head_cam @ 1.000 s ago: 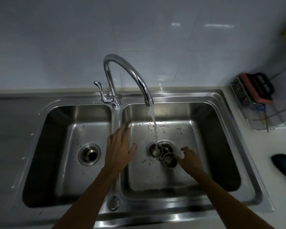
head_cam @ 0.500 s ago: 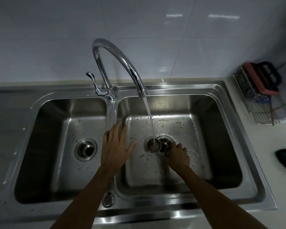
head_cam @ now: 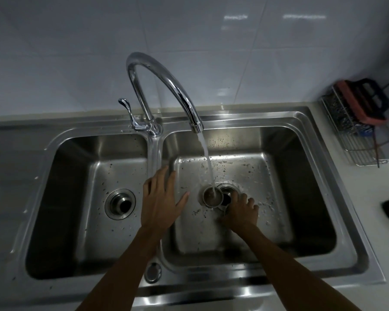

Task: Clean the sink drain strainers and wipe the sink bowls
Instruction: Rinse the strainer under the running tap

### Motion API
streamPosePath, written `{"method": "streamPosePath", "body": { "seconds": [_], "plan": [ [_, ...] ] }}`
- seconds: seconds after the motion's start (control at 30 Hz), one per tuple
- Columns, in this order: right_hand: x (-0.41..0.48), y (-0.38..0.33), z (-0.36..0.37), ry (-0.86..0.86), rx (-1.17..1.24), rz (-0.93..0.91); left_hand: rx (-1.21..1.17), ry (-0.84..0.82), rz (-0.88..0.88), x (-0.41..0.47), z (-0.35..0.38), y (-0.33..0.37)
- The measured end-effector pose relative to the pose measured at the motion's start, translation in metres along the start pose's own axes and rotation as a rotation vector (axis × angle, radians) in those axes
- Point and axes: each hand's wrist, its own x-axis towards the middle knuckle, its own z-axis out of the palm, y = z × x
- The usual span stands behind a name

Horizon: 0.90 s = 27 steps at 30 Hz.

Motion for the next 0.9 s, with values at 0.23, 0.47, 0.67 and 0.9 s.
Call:
{"method": "streamPosePath", "body": {
  "seconds": [0.23,0.47,0.67,0.9],
  "plan": [
    [0.025,-0.034,0.000,0.016,0.044,-0.243,0.005,-0.004,-0.014,0.000,0.002,0.000],
    [0.023,-0.033,-0.011,0.163,0.318,-0.063,0.013,-0.003,-0.019,0.001,0.004,0.000],
    [0.021,-0.041,-0.017,0.067,0.519,-0.073,0.007,-0.024,-0.036,0.001,0.001,0.000],
    [0.003,-0.039,-0.033,-0.449,2.035,0.548,-0.009,-0.011,-0.028,0.001,0.001,0.001]
  ]
}}
